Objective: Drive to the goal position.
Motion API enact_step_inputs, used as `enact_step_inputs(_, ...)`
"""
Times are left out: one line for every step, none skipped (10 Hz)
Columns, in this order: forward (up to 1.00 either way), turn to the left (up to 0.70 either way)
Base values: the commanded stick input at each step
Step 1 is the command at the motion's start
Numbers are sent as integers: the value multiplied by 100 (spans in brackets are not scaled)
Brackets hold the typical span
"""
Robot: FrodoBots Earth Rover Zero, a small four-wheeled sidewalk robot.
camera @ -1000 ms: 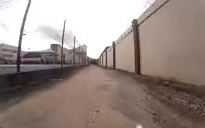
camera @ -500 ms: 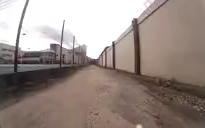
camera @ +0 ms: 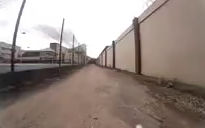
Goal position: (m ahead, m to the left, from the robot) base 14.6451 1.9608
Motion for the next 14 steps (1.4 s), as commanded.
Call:
enact_step_inputs(30,0)
enact_step_inputs(30,0)
enact_step_inputs(30,0)
enact_step_inputs(30,0)
enact_step_inputs(30,0)
enact_step_inputs(30,0)
enact_step_inputs(30,0)
enact_step_inputs(30,0)
enact_step_inputs(30,0)
enact_step_inputs(30,0)
enact_step_inputs(30,0)
enact_step_inputs(30,0)
enact_step_inputs(30,0)
enact_step_inputs(30,0)
